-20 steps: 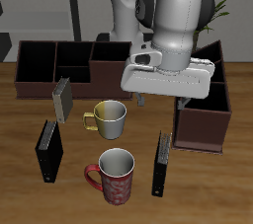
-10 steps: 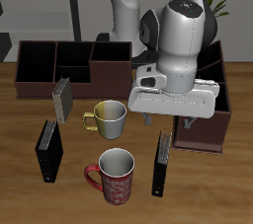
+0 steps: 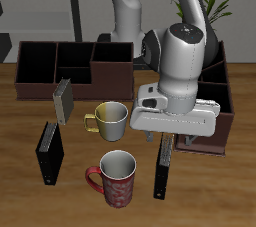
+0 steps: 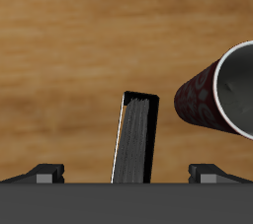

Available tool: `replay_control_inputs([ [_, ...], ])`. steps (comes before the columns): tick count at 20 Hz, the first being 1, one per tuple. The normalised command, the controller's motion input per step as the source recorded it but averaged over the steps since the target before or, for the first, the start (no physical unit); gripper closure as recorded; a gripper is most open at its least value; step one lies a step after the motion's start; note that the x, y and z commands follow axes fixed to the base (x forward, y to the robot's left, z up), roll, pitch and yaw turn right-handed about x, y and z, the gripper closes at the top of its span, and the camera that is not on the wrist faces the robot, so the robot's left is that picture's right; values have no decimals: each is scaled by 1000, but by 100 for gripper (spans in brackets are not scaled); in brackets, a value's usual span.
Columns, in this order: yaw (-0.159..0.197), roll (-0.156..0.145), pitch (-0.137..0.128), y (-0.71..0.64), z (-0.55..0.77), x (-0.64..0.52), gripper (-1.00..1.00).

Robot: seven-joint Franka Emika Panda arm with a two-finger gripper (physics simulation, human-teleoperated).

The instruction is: Place the left black book into the left desk caddy's left compartment

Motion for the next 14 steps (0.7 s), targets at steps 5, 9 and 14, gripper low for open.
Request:
replay_control_inputs([
  [5,-22,-5,21,-24,-245,-14,-100],
  [9,0,0,30,-60,-229,-9,-100],
  [14,-1,-17,39,-128,-314,21,-100],
])
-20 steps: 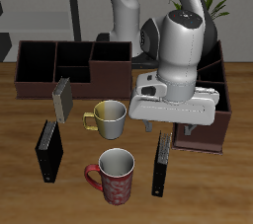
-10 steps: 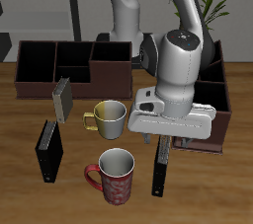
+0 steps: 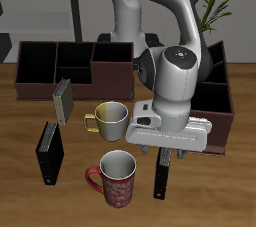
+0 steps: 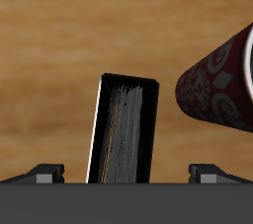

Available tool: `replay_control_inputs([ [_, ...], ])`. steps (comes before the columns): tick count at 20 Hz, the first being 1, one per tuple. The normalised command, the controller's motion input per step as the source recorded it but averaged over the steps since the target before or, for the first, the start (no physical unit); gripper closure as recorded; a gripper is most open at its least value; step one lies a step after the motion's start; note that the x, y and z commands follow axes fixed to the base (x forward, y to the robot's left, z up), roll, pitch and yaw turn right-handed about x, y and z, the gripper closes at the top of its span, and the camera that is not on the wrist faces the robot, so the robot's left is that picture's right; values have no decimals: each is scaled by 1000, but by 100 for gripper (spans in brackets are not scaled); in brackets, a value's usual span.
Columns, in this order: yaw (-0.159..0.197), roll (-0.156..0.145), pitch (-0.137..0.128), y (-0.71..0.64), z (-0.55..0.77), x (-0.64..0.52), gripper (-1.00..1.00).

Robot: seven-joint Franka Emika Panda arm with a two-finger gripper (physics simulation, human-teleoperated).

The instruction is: Place the left black book into the left desk caddy's left compartment

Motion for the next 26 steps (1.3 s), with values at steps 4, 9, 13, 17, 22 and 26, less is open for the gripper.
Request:
replay_control_inputs([
  [4,-39,27,55,-86,-289,41,-100],
  [9,3,9,2,40,-57,-27,100],
  [13,-6,19,-1,120,38,13,100],
  [17,7,27,-21,149,153,-59,100],
  [22,14,24,-93,145,672,-174,100],
  [26,18,25,-111,125,872,-289,100],
])
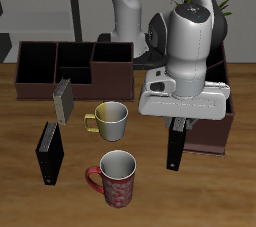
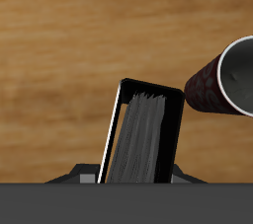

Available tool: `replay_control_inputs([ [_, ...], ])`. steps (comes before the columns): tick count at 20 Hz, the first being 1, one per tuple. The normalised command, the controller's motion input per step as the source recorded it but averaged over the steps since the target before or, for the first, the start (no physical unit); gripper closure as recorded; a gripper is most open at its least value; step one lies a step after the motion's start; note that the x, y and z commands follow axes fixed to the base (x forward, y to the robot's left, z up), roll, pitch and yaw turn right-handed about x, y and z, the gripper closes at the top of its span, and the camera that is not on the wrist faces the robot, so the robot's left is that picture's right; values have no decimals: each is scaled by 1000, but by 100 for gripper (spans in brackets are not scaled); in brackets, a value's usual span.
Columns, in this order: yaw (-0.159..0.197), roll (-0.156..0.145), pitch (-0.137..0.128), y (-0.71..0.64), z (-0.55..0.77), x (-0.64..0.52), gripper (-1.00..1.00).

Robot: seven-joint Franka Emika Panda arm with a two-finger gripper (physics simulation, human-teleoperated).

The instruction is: Place the left black book into the left desk caddy's left compartment

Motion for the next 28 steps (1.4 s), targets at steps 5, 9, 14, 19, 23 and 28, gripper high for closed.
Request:
replay_control_inputs([
  [5,15,19,-106,52,924,-433,100],
  [9,35,7,-67,-27,563,-394,100],
  [14,3,3,-60,-46,533,-425,100],
  [19,-33,12,-50,65,735,-802,100],
  [23,40,25,-26,165,303,-572,100],
  [28,20,4,-1,237,97,-508,100],
])
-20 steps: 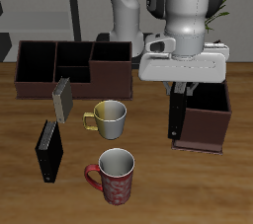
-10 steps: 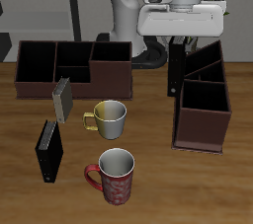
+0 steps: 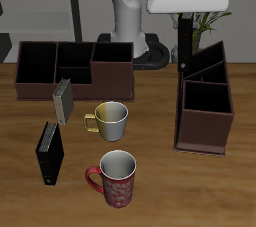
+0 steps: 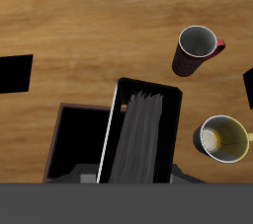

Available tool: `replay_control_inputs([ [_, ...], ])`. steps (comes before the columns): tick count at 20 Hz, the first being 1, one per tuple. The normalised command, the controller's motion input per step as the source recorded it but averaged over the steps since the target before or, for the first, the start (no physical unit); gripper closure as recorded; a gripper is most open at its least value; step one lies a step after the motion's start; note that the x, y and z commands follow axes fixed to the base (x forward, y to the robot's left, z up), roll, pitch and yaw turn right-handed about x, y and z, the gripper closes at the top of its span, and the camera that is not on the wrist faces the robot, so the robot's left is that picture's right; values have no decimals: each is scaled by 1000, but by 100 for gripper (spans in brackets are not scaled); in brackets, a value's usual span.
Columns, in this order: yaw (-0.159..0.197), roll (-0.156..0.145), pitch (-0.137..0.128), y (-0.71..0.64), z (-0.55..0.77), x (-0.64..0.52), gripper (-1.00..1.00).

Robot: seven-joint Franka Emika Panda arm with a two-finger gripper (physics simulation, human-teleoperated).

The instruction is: Place the left black book into the left desk caddy's left compartment

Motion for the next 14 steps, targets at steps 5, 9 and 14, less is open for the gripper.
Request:
replay_control_inputs([
  [5,23,48,15,331,-43,-500,100],
  [9,3,17,7,171,-7,-425,100],
  [14,29,36,10,68,-68,-398,100],
])
